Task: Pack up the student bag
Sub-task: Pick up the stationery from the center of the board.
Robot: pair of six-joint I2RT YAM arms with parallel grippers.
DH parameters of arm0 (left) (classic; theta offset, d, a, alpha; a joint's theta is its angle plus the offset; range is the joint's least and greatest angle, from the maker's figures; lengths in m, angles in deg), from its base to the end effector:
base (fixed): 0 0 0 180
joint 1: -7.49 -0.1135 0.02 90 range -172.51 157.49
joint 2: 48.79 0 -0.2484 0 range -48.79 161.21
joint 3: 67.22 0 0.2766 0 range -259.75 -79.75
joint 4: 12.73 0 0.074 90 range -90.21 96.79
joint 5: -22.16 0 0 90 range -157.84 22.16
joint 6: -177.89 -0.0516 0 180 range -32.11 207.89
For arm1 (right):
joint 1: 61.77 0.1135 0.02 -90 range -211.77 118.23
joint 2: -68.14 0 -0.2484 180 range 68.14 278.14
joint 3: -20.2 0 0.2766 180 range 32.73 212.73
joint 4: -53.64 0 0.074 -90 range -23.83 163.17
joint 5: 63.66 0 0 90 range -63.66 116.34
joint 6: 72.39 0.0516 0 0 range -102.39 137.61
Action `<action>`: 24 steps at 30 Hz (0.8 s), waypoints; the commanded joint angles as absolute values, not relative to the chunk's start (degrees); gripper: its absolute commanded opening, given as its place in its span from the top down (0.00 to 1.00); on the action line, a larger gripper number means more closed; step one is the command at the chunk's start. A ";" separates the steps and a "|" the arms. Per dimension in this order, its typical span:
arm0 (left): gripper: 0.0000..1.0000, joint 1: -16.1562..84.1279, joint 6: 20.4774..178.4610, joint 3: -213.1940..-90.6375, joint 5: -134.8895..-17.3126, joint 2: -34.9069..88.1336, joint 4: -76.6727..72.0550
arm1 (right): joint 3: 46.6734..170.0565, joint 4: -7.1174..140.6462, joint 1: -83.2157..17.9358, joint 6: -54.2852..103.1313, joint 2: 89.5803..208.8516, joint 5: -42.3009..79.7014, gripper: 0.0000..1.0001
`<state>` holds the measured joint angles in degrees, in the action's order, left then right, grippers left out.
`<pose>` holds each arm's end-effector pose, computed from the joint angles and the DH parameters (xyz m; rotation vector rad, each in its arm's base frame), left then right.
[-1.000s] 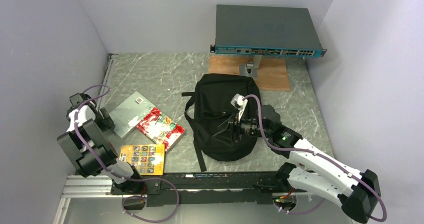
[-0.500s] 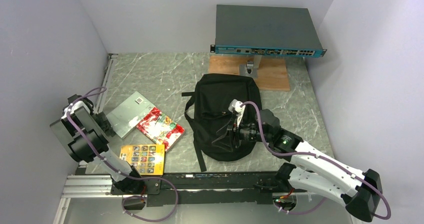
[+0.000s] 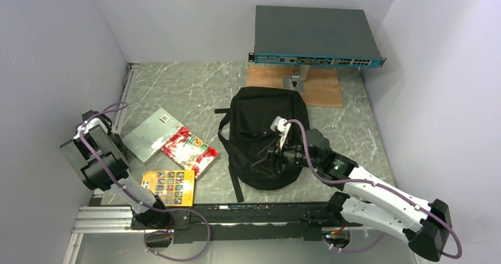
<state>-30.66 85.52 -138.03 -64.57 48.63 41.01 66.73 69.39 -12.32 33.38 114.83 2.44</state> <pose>0.2502 0.2002 0.1122 -0.9281 2.8515 0.1680 0.1419 0.1980 0.2603 -0.8713 1.7931 1.1517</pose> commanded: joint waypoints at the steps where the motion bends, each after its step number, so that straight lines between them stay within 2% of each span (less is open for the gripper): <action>1: 0.86 -29.35 86.27 -136.86 -65.54 45.10 39.17 | 67.41 68.41 -12.02 32.29 115.24 4.63 0.39; 9: 1.00 -24.99 88.55 -135.04 -64.63 31.56 39.70 | 68.62 70.54 -12.11 32.95 118.03 11.66 0.38; 14: 1.00 -20.94 90.95 -134.59 -72.34 19.95 38.79 | 69.03 73.03 -12.45 35.30 118.82 17.39 0.38; 17: 1.00 -12.49 97.46 -132.58 -82.46 13.08 35.74 | 67.80 72.81 -12.61 37.01 118.01 18.40 0.38; 20: 1.00 0.86 112.58 -129.91 -85.12 8.73 26.54 | 65.85 71.88 -13.04 39.48 117.09 18.94 0.38; 22: 1.00 11.70 123.50 -127.28 -84.29 8.02 18.13 | 64.87 70.74 -13.45 41.52 116.71 18.26 0.38; 24: 1.00 21.98 132.78 -126.61 -77.97 9.88 13.60 | 64.31 69.18 -13.87 43.93 116.44 17.73 0.38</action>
